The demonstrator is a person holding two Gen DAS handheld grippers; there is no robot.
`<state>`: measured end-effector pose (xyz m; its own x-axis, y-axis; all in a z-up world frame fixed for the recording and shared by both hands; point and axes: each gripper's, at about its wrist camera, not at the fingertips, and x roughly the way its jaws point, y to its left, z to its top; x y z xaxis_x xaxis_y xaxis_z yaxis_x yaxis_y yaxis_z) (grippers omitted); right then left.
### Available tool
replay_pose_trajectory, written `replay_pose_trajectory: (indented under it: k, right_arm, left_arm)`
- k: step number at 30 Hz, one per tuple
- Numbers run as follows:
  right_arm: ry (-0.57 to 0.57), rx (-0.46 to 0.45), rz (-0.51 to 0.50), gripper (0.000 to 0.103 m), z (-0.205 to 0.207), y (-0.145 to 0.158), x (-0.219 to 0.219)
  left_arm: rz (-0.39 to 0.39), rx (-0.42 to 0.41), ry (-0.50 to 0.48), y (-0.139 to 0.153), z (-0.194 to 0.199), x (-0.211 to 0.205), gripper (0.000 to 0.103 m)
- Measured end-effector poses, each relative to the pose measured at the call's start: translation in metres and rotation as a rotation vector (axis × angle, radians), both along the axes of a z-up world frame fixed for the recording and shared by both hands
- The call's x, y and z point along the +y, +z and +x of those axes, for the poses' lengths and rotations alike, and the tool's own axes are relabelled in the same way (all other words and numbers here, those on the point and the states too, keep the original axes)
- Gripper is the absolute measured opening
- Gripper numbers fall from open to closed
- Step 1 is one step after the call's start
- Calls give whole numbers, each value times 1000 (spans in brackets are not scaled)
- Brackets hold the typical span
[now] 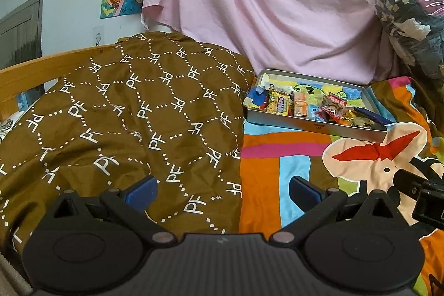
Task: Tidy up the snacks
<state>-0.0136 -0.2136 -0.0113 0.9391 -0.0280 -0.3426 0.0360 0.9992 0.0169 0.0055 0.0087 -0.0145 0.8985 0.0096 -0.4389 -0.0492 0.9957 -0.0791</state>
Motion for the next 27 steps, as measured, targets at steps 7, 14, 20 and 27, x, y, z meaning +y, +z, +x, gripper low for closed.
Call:
replay_pose_trajectory:
  k: [7,14,20,27]
  right_arm:
    - [5,5,-4,102,1,-1,0]
    - [5,5,-5,102,1,-2,1]
    - [5,5,-5,102,1,-2,1]
    - [6,7,-5,102,1,-2,1]
  left_arm:
    - [0,0,0,0,0,0,103]
    - [-4,3,3,-1,0,1,103]
    - [-3,3,4,0,0,1,103]
    - [-3,3,3,0,0,1,103]
